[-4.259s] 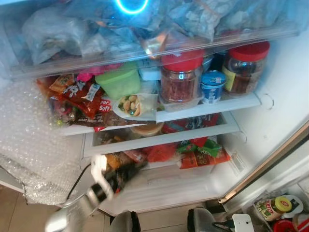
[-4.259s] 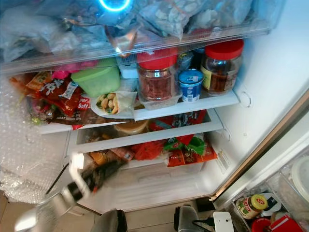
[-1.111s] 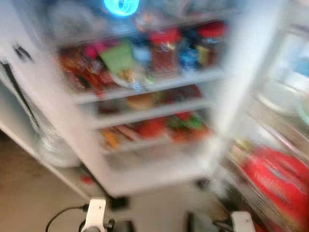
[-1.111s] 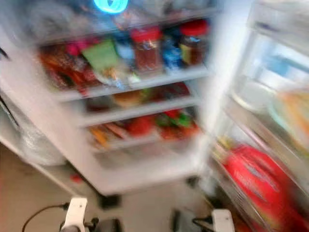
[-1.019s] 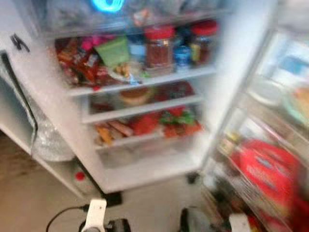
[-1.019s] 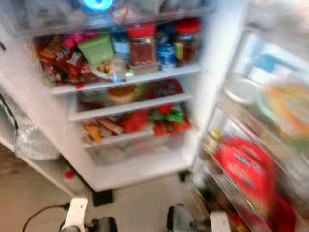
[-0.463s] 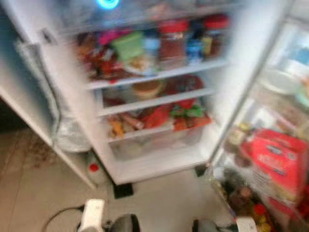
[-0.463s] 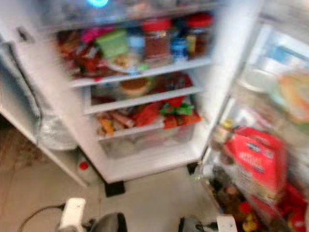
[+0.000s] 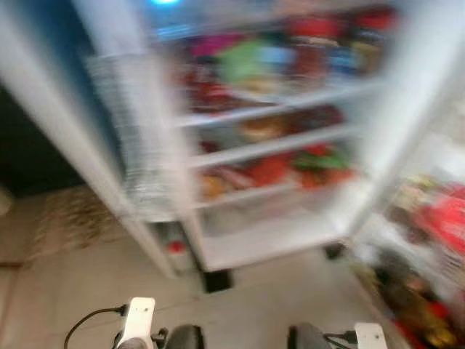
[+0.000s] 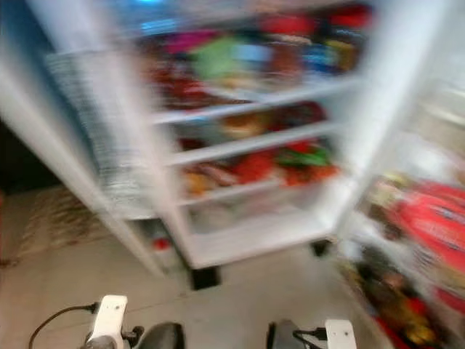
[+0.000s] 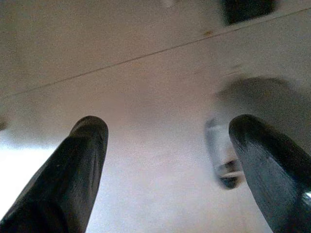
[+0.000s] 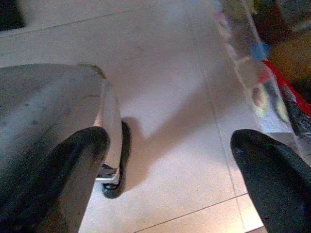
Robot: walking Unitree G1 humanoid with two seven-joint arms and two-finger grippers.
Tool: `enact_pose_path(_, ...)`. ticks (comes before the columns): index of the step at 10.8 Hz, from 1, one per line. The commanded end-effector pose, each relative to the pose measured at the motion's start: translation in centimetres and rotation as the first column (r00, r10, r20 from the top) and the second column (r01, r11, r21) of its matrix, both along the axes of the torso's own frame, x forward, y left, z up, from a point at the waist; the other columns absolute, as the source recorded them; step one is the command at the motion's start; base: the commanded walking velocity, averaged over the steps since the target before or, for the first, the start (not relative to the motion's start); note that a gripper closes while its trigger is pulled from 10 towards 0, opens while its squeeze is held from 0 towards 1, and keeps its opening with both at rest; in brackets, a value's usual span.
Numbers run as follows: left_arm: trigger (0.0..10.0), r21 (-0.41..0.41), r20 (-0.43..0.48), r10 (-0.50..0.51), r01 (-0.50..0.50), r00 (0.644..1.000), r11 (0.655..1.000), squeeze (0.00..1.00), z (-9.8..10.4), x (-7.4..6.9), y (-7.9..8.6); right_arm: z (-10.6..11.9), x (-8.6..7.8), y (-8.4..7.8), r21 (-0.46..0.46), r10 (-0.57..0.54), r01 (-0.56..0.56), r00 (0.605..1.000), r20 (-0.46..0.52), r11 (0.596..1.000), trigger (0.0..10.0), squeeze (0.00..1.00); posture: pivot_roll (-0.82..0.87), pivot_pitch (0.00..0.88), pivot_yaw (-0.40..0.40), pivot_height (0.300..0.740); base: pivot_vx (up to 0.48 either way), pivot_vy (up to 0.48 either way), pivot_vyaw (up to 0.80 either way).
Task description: Restocking fridge
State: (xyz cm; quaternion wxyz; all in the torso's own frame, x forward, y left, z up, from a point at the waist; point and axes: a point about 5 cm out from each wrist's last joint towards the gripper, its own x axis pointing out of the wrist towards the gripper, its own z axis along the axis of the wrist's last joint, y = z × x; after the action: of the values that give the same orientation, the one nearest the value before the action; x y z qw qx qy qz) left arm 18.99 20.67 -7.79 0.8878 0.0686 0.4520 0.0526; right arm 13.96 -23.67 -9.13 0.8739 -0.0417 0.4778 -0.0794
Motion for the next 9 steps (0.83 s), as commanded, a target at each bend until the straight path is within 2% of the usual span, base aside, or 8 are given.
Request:
enact_pose_path(1,10.0,0.007,-0.01,-0.005,0.006,1.0,1.0,0.0,-0.03,-0.09,0.19,-0.73,-0.23,2.97,0.083,0.045,-0.043,0.999,-0.019,0.996,10.0,0.0,-0.11,0.097,0.139,0.645,0.0,0.48,0.0)
enact_pose_path(2,10.0,0.01,-0.007,-0.004,0.005,1.0,1.0,0.0,0.0,-0.07,0.28,-0.74,-0.23,3.07,0.091,0.052,-0.05,0.998,-0.018,0.995,10.0,0.0,-0.12,0.09,0.14,0.645,0.0,0.446,0.0)
enact_pose_path(4,10.0,0.015,-0.014,-0.023,0.023,1.0,1.0,0.0,-0.09,-0.19,0.1,-0.66,-0.19,2.89,0.109,0.029,-0.029,1.0,-0.001,0.994,10.0,0.0,-0.13,0.074,0.15,0.67,0.0,0.0,0.0)
enact_pose_path(7,10.0,0.01,-0.009,-0.032,0.032,0.999,0.999,0.0,0.01,0.08,-0.03,-0.63,-0.29,2.51,0.104,-0.003,0.003,1.0,0.001,0.995,10.0,0.0,-0.13,0.051,0.148,0.73,0.0,0.0,0.0)
enact_pose_path(9,10.0,0.005,0.006,-0.02,0.02,1.0,1.0,0.0,0.21,0.42,0.06,-0.6,-0.17,2.6,0.106,-0.002,0.001,1.0,0.004,0.994,10.0,0.0,-0.12,0.057,0.147,0.74,0.0,0.0,0.0)
